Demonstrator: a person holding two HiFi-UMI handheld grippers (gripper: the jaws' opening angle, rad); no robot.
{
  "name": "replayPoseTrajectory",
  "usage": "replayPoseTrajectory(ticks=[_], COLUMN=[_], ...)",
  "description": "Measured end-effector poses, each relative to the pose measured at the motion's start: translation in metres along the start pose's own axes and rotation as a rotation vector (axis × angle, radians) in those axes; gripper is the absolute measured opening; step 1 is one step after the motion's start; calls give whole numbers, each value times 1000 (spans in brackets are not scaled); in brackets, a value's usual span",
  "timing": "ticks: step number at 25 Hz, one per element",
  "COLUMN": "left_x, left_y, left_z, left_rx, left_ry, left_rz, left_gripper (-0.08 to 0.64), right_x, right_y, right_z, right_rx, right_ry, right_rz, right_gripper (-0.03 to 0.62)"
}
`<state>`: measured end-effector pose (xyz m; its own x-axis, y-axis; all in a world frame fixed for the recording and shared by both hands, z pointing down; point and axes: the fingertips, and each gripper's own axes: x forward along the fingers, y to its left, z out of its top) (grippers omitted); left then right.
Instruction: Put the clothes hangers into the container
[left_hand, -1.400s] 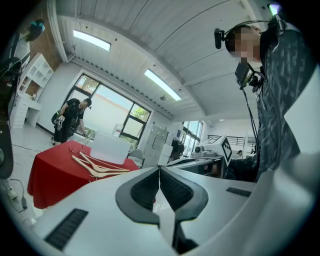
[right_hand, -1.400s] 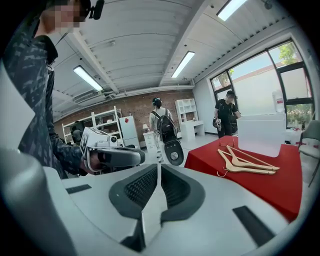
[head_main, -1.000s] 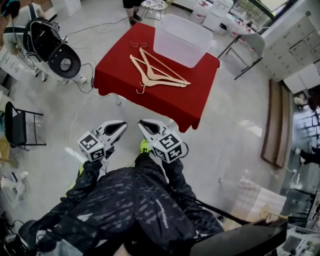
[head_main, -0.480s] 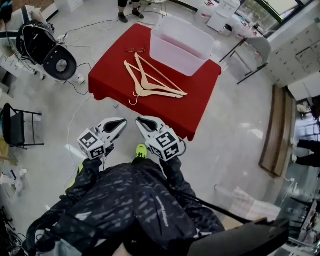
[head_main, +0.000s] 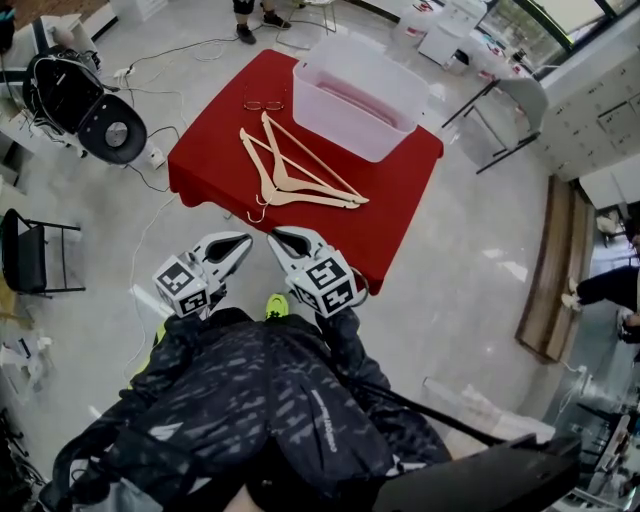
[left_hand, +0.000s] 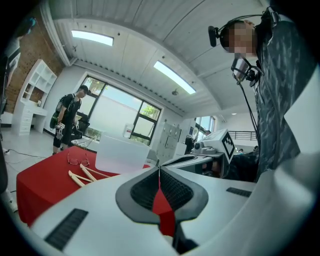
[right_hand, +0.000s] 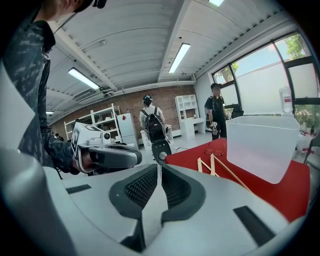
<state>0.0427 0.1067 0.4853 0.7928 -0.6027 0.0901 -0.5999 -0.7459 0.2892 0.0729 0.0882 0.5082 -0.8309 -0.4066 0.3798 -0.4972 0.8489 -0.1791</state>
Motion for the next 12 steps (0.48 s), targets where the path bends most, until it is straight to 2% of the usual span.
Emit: replayPoseTrajectory(ticks=[5, 12], left_x=[16, 35], left_y=[10, 46], left_z=[-4, -4], left_rx=[-17, -21], left_ry=[7, 4], left_rz=[0, -3], left_gripper=[12, 12], right_x=[4, 32], right_y=[-20, -55], right_z=[0, 1], right_rx=[10, 32], right_ry=[8, 40], right_rz=[-2, -20], right_gripper=[20, 20])
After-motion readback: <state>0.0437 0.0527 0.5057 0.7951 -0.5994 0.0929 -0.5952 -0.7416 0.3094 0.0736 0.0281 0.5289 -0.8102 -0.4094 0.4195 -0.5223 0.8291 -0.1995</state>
